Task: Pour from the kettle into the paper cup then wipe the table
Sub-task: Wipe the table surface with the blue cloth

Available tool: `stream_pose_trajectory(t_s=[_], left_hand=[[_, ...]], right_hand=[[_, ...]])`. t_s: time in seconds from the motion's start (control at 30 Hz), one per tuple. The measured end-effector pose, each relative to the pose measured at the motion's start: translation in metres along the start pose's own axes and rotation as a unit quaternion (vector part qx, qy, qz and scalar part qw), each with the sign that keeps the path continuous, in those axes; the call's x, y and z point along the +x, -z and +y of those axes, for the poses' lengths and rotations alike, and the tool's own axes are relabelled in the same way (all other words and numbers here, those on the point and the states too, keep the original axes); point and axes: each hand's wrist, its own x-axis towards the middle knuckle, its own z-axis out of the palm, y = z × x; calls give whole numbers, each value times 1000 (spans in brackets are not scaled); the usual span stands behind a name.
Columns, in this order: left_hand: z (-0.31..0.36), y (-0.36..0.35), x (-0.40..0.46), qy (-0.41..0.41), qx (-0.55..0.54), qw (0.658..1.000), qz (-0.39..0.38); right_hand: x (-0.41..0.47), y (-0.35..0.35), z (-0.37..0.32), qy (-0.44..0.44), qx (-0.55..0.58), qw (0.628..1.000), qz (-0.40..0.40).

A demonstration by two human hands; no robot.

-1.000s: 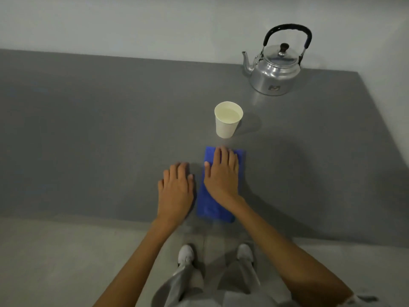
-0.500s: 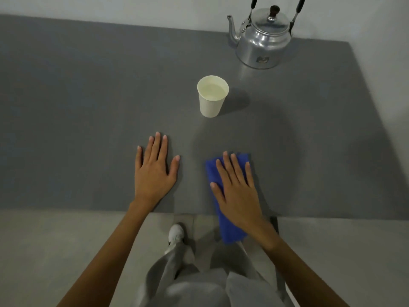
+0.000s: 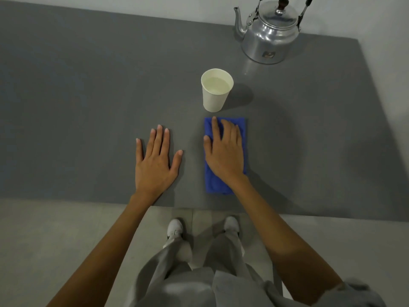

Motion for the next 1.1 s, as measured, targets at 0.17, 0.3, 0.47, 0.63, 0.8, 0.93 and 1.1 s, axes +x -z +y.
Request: stream_pose_trajectory(t_s=[0.17,0.3,0.47,0.63,0.8,0.93,1.1], left_hand=[[-6,1,-10,8,-7,1000,4],[-10,2,-19,8,-13,1000,0],[-2,-2,-13,-2,-9,1000,-6],[5,-4,-7,-8,-4,1000,-9],[7,-3,-1,-7,-4,1000,-12],[0,0,1,5,-6,1000,-6],[-7,2,-3,11,-3,1000,-3]], right_hand=[[-45,-6,-14,113,16,992,-46],[-92,3,23,113,2,991,-73],[-69,25,88,10,-9,999,-52],[11,30,114,-57,-19,998,-18],[70,26,104,-39,-7,999,-24],[83,20,91,-5,1,999,-33],[70,13,77,59,-4,997,-53]])
